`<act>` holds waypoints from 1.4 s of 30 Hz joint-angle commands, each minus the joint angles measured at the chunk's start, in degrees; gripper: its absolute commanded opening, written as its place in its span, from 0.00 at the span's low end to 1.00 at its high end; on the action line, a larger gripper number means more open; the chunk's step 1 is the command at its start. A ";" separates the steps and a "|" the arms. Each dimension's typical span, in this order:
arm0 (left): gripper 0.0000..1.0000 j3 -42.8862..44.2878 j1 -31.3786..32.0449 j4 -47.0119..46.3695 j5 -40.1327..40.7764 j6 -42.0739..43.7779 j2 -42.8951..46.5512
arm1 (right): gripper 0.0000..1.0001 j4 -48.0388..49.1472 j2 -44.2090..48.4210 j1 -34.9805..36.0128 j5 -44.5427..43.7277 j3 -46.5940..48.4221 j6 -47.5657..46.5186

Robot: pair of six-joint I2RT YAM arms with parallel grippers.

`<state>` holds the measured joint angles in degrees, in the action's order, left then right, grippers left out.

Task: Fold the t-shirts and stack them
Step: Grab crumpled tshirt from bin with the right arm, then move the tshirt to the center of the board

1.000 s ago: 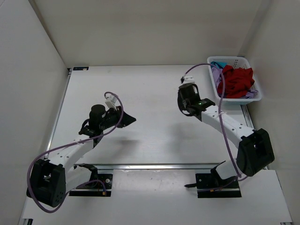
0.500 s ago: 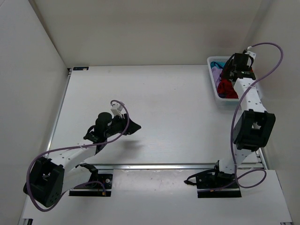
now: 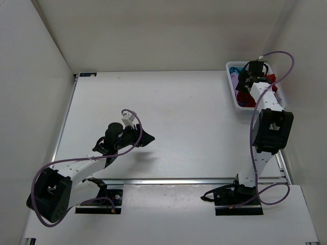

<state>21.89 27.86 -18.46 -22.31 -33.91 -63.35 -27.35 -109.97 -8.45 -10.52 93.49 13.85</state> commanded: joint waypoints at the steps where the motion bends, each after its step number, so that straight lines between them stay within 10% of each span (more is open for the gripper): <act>1: 0.51 -0.18 -0.87 -1.93 -0.81 -0.10 0.33 | 0.48 2.39 -0.50 -0.69 -1.25 0.55 -0.31; 5: 0.51 -0.53 -1.23 -1.58 -0.46 -0.28 0.51 | 0.46 1.08 -2.00 -1.31 -0.11 1.95 -0.66; 13: 0.50 -0.71 -1.58 -1.93 -1.07 -0.72 0.95 | 0.00 3.17 1.94 -0.61 -4.84 1.17 0.30; 23: 0.50 0.96 -1.75 -1.93 -2.13 -2.74 0.95 | 0.01 10.57 27.43 4.49 -3.19 2.47 -1.10; 33: 0.51 2.20 -6.67 -0.27 -1.60 -7.57 4.73 | 0.01 14.60 29.12 54.83 -10.13 33.76 -27.63; 37: 0.52 1.32 -9.84 0.26 -1.51 -9.76 7.19 | 0.00 12.15 27.44 50.47 2.26 39.84 -18.51; 42: 0.52 -0.53 -13.08 1.31 -1.07 -11.18 10.53 | 0.00 19.68 33.23 29.43 19.97 19.57 -0.11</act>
<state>22.20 16.58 -17.93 -23.38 -43.55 -55.51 -12.95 -77.73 31.73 -2.92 121.71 0.95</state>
